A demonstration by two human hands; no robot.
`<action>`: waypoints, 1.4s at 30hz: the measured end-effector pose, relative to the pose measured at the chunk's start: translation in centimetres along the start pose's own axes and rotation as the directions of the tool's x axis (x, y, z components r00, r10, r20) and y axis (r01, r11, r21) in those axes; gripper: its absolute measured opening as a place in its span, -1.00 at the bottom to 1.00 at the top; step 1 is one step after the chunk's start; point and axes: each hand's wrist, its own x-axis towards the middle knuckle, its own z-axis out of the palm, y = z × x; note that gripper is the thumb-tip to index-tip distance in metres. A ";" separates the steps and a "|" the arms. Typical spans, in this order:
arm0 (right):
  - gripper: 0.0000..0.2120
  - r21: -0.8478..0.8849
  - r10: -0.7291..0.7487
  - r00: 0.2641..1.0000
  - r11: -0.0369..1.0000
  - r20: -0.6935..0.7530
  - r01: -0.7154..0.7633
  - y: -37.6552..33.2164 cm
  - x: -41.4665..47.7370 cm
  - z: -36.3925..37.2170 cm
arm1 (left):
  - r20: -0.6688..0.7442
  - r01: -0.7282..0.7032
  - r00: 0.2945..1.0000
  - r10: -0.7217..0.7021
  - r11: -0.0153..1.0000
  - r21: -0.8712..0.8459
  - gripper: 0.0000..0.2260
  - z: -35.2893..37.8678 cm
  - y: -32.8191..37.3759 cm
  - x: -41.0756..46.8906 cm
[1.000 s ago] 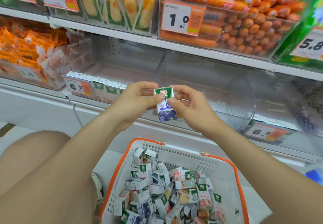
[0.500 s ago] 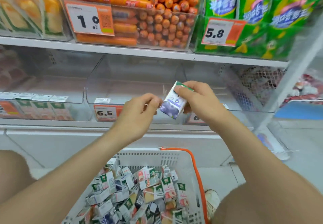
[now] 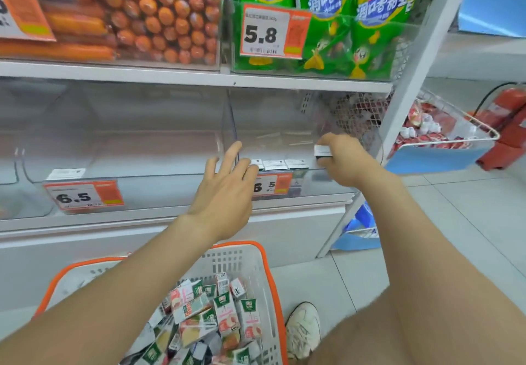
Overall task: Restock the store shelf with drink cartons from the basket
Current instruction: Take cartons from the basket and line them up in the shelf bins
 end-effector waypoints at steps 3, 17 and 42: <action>-0.63 0.052 0.011 0.995 0.999 0.095 -0.016 -0.1 0.1 0.5 | 0.017 0.031 0.999 -0.031 0.999 -0.022 -0.52 0.1 0.3 -0.2; -0.70 -0.097 -0.156 0.957 0.986 -0.247 0.135 -5.7 -2.2 4.3 | -0.143 -0.073 0.989 0.029 0.946 -0.316 -0.68 -2.4 -2.6 -3.7; -0.79 -0.034 -0.213 0.363 0.822 0.907 0.569 -13.6 -16.2 32.6 | 0.904 0.523 0.424 0.051 0.801 -0.290 -0.82 17.0 -0.7 -26.3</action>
